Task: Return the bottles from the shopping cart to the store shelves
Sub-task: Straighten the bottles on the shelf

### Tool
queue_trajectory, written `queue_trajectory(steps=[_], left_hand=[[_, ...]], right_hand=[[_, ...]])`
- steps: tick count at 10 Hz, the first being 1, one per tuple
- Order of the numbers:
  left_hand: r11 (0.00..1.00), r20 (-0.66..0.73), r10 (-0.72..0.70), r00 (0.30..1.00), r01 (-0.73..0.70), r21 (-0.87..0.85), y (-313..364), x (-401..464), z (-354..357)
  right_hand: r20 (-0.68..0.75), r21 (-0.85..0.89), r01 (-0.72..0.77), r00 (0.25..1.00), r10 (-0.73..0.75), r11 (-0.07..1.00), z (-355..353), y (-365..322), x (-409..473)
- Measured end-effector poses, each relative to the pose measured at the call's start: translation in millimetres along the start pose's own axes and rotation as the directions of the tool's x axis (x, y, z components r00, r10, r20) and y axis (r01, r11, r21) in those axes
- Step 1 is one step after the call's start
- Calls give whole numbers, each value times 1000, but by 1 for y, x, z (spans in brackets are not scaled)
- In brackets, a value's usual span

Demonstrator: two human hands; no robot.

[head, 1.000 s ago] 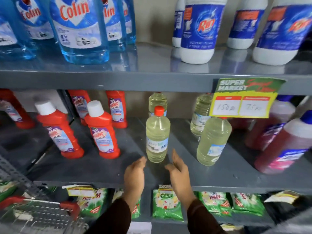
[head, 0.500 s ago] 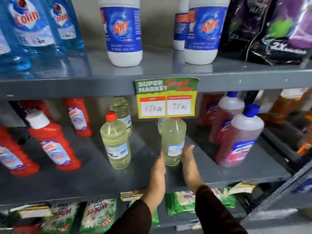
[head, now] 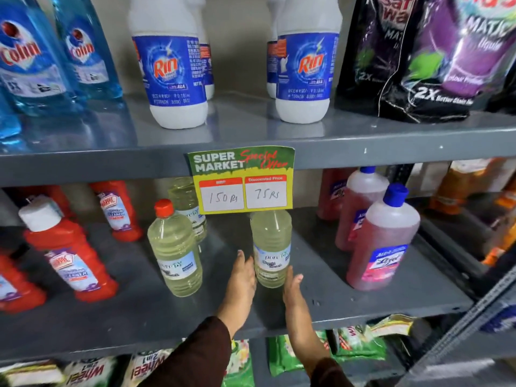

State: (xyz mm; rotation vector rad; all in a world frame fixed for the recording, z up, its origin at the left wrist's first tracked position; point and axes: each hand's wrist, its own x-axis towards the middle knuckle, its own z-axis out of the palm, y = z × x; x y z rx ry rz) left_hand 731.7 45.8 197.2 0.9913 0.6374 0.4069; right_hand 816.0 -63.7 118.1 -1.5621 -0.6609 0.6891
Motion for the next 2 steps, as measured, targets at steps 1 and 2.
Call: queue_trajectory(steps=[1,2], left_hand=[[999,-4,-38,999,38,17,1,6,-4],[997,-40,-6,999,9,77,1,-2,2]], right_hand=[[-30,12,-21,999,22,1000,3,-5,0],[-95,16,0,996,2,1000,10,-25,-14]])
